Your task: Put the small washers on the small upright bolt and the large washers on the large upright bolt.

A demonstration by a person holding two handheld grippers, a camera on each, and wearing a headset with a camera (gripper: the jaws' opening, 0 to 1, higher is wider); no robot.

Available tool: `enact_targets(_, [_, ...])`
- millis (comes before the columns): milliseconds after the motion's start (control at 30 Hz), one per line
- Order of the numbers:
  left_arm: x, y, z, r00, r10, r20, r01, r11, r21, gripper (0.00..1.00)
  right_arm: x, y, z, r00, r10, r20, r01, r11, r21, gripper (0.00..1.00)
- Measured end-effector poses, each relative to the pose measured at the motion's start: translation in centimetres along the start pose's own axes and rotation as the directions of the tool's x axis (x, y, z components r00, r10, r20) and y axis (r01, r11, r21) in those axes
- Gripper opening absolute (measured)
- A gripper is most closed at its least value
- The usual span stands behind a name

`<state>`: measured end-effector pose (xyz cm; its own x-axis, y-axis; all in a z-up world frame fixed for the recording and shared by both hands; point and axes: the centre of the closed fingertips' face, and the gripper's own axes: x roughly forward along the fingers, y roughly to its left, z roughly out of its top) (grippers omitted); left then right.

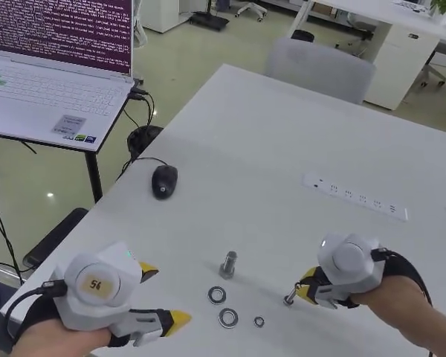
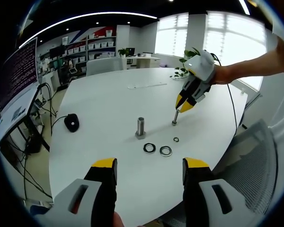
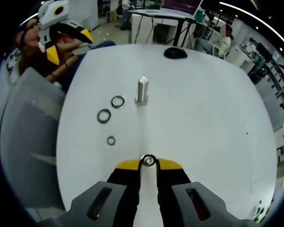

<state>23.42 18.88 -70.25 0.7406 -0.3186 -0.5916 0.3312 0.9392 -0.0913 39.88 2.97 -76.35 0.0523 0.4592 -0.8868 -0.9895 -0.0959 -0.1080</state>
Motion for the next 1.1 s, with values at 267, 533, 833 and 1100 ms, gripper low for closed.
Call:
enact_targets(267, [-0.1,0.2,-0.1,1.0000,0.004,-0.004,-0.004,1.000,-0.003,0.55,0.2,0.1,0.0,0.9999,0.008,-0.006,-0.008,1.000,0.001,0.13])
enact_targets(533, [0.0,0.1,-0.2,1.0000,0.001,-0.006,-0.001,1.000,-0.003,0.55,0.4,0.2,-0.1,0.9998,0.011,-0.014,-0.011,1.000,-0.006,0.13])
enact_targets(833, [0.1,0.2,-0.3,0.9999,0.002,-0.010,-0.002,1.000,-0.002,0.55,1.0,0.1,-0.4,0.9995,0.017,-0.028,-0.016,1.000,0.011,0.13])
enact_targets(1100, [0.1,0.4,-0.6,0.9999,0.005,-0.014,-0.005,1.000,-0.003,0.54,1.8,0.3,-0.7,0.9987,0.021,-0.046,-0.021,1.000,0.008,0.13])
